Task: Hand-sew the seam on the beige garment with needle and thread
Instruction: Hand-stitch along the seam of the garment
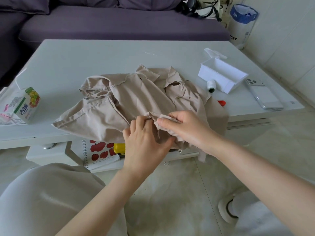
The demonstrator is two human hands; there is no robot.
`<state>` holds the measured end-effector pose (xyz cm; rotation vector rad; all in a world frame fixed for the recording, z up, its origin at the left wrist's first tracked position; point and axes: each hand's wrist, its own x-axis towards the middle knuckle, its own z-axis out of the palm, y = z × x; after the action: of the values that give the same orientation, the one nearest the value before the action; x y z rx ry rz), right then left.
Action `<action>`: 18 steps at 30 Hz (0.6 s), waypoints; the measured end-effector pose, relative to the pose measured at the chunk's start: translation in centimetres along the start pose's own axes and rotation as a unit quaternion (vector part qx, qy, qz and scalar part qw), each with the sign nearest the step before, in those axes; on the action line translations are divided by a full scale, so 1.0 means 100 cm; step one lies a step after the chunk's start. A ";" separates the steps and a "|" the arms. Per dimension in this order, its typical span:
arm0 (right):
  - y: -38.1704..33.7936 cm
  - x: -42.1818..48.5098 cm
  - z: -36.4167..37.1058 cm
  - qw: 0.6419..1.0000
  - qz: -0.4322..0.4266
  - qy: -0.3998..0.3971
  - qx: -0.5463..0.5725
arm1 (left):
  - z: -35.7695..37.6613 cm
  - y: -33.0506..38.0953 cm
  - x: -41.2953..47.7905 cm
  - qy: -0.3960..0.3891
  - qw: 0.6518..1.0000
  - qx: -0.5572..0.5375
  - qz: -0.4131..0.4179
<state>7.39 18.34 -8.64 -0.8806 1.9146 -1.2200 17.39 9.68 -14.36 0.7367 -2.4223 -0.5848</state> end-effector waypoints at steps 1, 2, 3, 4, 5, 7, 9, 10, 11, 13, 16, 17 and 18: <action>0.000 0.001 0.001 1.000 -0.001 0.002 -0.006 | 0.002 -0.002 0.001 -0.007 1.000 0.003 -0.011; 0.001 0.002 0.001 1.000 -0.005 0.008 -0.016 | 0.003 -0.004 0.002 -0.012 1.000 0.004 -0.019; 0.002 0.004 0.000 0.999 -0.011 0.019 -0.030 | 0.004 -0.007 0.003 -0.012 1.000 -0.001 -0.024; 0.004 0.006 -0.003 0.998 -0.020 0.033 -0.047 | 0.004 -0.010 0.003 -0.005 1.000 -0.009 -0.026; 0.006 0.008 -0.007 0.997 -0.026 0.046 -0.064 | 0.004 -0.012 0.003 0.003 0.999 -0.016 -0.029; 0.010 0.011 -0.016 0.994 -0.029 0.067 -0.081 | 0.002 -0.017 0.005 0.005 0.999 -0.017 -0.035; 0.012 0.011 -0.026 0.992 -0.022 0.081 -0.094 | 0.001 -0.020 0.006 -0.013 0.999 -0.013 -0.035; 0.014 0.011 -0.030 0.991 -0.017 0.081 -0.102 | 0.001 -0.021 0.007 -0.023 0.999 -0.013 -0.034; 0.015 0.010 -0.032 0.991 -0.014 0.079 -0.111 | 0.002 -0.021 0.007 -0.032 0.999 -0.010 -0.031; 0.016 0.009 -0.034 0.989 -0.019 0.071 -0.130 | 0.002 -0.023 0.007 -0.040 0.999 -0.013 -0.032; 0.021 0.012 -0.035 0.980 -0.035 0.086 -0.175 | -0.002 -0.024 0.011 -0.043 0.992 -0.105 -0.057; 0.023 0.014 -0.035 0.978 -0.037 0.093 -0.185 | -0.004 -0.023 0.013 -0.056 0.985 -0.146 -0.073; 0.025 0.016 -0.036 0.976 -0.035 0.095 -0.191 | -0.007 -0.023 0.014 -0.076 0.976 -0.181 -0.094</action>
<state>3.11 19.49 -10.14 -1.0670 2.3412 -1.0203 17.61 6.93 -14.54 0.7895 -2.2976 -1.1595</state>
